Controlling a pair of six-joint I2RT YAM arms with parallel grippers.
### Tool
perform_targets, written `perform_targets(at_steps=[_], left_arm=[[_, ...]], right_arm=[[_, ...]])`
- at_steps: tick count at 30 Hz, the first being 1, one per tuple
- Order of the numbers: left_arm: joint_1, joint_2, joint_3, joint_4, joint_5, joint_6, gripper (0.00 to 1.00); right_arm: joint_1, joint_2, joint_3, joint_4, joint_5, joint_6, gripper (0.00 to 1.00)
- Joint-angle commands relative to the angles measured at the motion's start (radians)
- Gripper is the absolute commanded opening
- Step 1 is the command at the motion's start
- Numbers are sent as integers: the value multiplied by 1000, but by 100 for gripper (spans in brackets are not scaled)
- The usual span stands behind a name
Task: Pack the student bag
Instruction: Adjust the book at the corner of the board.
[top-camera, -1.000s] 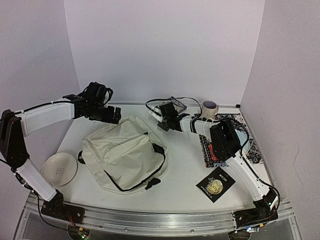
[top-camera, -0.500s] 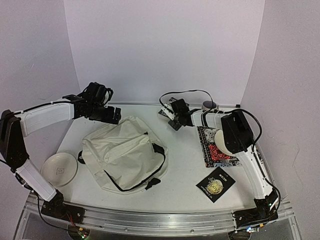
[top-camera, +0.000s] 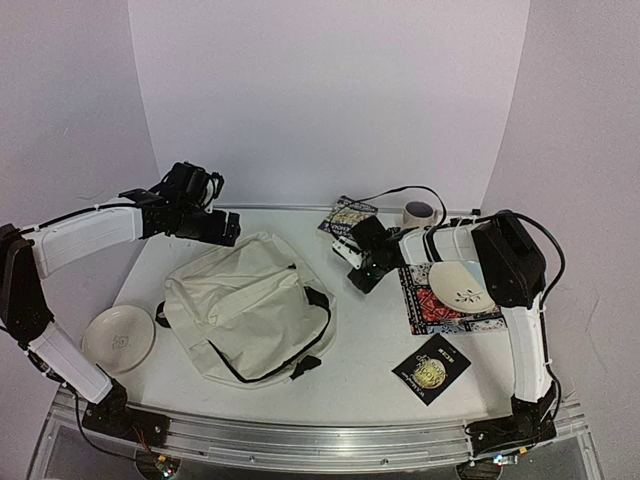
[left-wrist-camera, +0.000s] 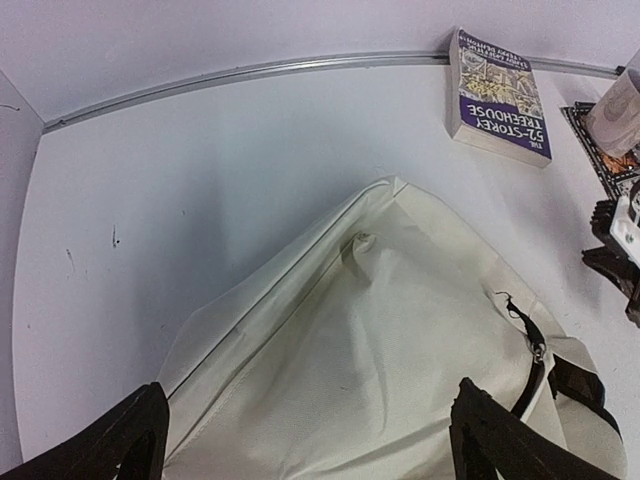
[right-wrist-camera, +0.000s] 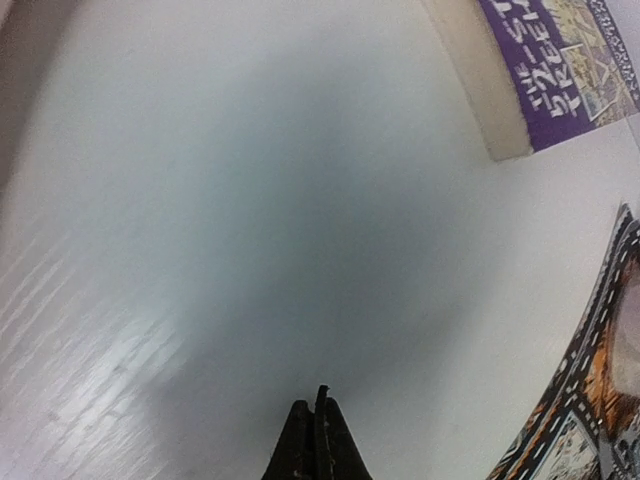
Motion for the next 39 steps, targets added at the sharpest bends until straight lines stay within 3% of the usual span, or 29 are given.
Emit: perform_targets(at_steps=[1, 7, 14, 27, 35, 39], left_arm=[[7, -59, -8, 32, -4, 4, 99], [8, -67, -15, 34, -1, -1, 99], [8, -67, -14, 38, 8, 0, 100], [8, -74, -19, 46, 13, 1, 99], [10, -74, -18, 50, 15, 4, 99], [9, -73, -19, 50, 19, 4, 99]], right_arm=[[12, -109, -11, 16, -9, 29, 9], [-10, -8, 181, 33, 8, 23, 39], [-43, 162, 407, 32, -12, 95, 57], [-95, 388, 653, -27, 37, 27, 62], [-112, 402, 634, -81, 105, 45, 52], [-128, 380, 601, -84, 72, 66, 41]])
